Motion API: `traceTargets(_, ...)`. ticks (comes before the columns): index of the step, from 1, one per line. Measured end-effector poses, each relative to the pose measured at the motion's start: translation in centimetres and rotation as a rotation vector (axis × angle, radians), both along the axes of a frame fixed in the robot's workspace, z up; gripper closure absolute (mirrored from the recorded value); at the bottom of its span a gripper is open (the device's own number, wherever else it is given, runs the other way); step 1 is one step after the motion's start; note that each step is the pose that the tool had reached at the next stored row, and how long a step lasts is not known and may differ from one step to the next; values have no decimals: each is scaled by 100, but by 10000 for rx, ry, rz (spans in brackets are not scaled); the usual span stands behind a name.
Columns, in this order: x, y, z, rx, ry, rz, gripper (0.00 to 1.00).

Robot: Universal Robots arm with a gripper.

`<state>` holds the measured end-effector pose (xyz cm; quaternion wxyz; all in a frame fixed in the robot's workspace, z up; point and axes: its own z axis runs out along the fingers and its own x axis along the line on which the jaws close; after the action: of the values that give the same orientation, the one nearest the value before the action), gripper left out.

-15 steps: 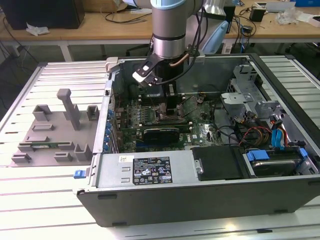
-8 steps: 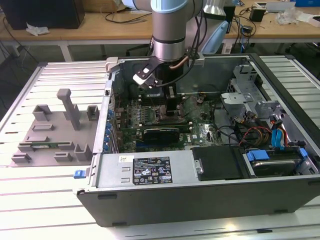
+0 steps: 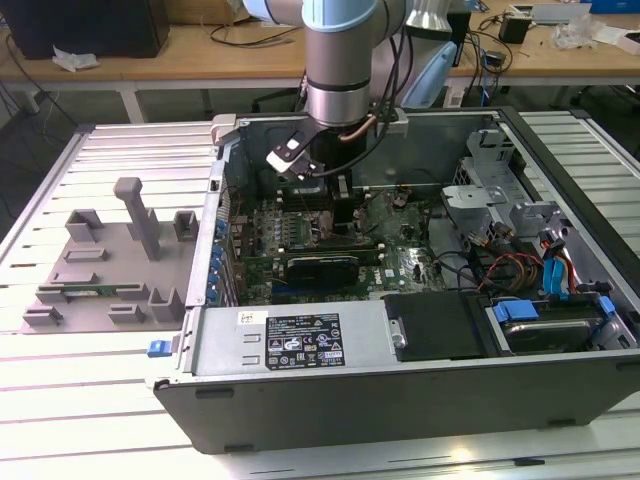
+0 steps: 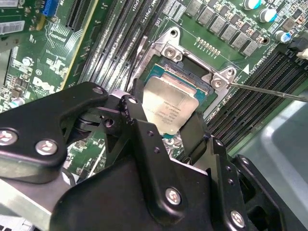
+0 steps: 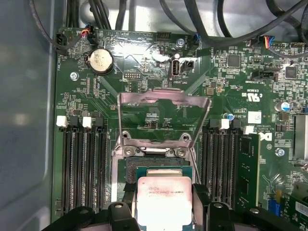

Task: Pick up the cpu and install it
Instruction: 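Place the cpu into insertion slot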

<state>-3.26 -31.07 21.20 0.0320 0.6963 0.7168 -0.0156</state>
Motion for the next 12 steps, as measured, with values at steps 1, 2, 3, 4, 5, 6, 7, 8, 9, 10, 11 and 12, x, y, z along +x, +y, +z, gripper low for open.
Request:
traceTargets(1, 0, 1, -8, -1, 1, 1, 45)
traceTargets(2, 0, 2, -28, 0, 0, 0, 45)
traceTargets(3, 0, 4, -41, 5, 0, -1, 45)
traceTargets(4, 0, 5, -47, 8, 1, -1, 45)
traceTargets(5, 0, 7, -54, 12, 1, -1, 45)
traceTargets(6, 0, 10, -60, 18, 0, -2, 45)
traceTargets(7, -1, 14, -65, 21, 1, -2, 45)
traceTargets(8, 0, 18, -70, 25, 2, -1, 45)
traceTargets(9, 0, 24, -77, 33, 1, -1, 45)
traceTargets(10, 0, 29, -87, 44, -1, 0, 45)
traceTargets(11, 0, 34, -99, 51, 1, 0, 45)
traceTargets(12, 0, 37, -106, 55, 1, 0, 45)
